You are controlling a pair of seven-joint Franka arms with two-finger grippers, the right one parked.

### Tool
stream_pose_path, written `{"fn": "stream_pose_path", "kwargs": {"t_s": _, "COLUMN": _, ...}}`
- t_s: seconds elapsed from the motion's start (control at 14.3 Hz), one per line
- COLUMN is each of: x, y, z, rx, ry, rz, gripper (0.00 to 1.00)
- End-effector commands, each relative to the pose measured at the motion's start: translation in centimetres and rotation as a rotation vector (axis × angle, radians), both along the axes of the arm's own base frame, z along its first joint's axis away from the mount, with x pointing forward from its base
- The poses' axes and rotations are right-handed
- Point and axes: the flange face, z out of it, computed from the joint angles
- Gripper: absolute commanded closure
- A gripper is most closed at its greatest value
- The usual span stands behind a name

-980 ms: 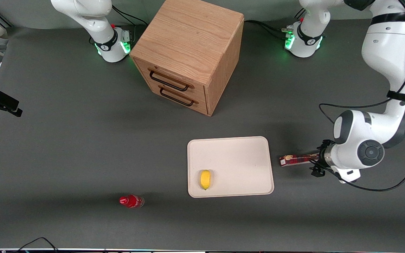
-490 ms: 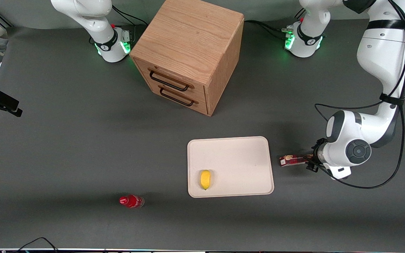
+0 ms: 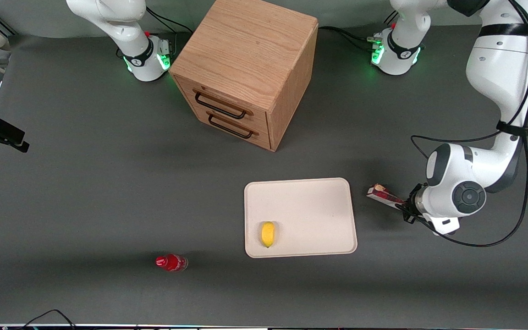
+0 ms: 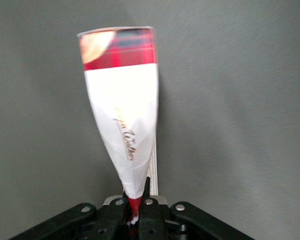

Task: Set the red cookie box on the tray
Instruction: 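Lift the cookie box upright and carry it over the white tray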

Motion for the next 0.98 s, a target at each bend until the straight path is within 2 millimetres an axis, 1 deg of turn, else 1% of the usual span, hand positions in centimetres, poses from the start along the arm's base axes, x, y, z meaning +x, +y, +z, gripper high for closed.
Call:
{"fn": "stream_pose_path", "kwargs": {"t_s": 0.0, "x": 1.8, "y": -0.2, "z": 6.4, "rx": 0.019, "ry": 0.006, "rz": -0.056, "gripper": 1.0}}
{"fn": "stream_pose_path", "kwargs": {"t_s": 0.21, "x": 3.0, "y": -2.4, "z": 12.9, "rx": -0.01, "ry": 0.014, "rz": -0.146, "gripper": 1.0}}
{"fn": "stream_pose_path", "kwargs": {"t_s": 0.49, "x": 2.3, "y": -6.8, "z": 20.6, "rx": -0.08, "ry": 0.027, "rz": -0.331, "gripper": 1.0}}
{"fn": "stream_pose_path", "kwargs": {"t_s": 0.56, "x": 1.8, "y": -8.4, "z": 21.6, "rx": -0.101, "ry": 0.029, "rz": -0.389, "gripper": 1.0}}
{"fn": "stream_pose_path", "kwargs": {"t_s": 0.7, "x": 0.7, "y": -11.3, "z": 22.0, "rx": -0.147, "ry": 0.036, "rz": -0.547, "gripper": 1.0}}
{"fn": "stream_pose_path", "kwargs": {"t_s": 0.77, "x": 0.4, "y": -12.8, "z": 21.8, "rx": -0.17, "ry": 0.038, "rz": -0.623, "gripper": 1.0}}
{"fn": "stream_pose_path", "kwargs": {"t_s": 0.84, "x": 0.1, "y": -13.9, "z": 20.5, "rx": -0.197, "ry": 0.055, "rz": -0.703, "gripper": 1.0}}
{"fn": "stream_pose_path", "kwargs": {"t_s": 0.91, "x": -0.2, "y": -15.2, "z": 18.8, "rx": -0.229, "ry": 0.071, "rz": -0.776, "gripper": 1.0}}
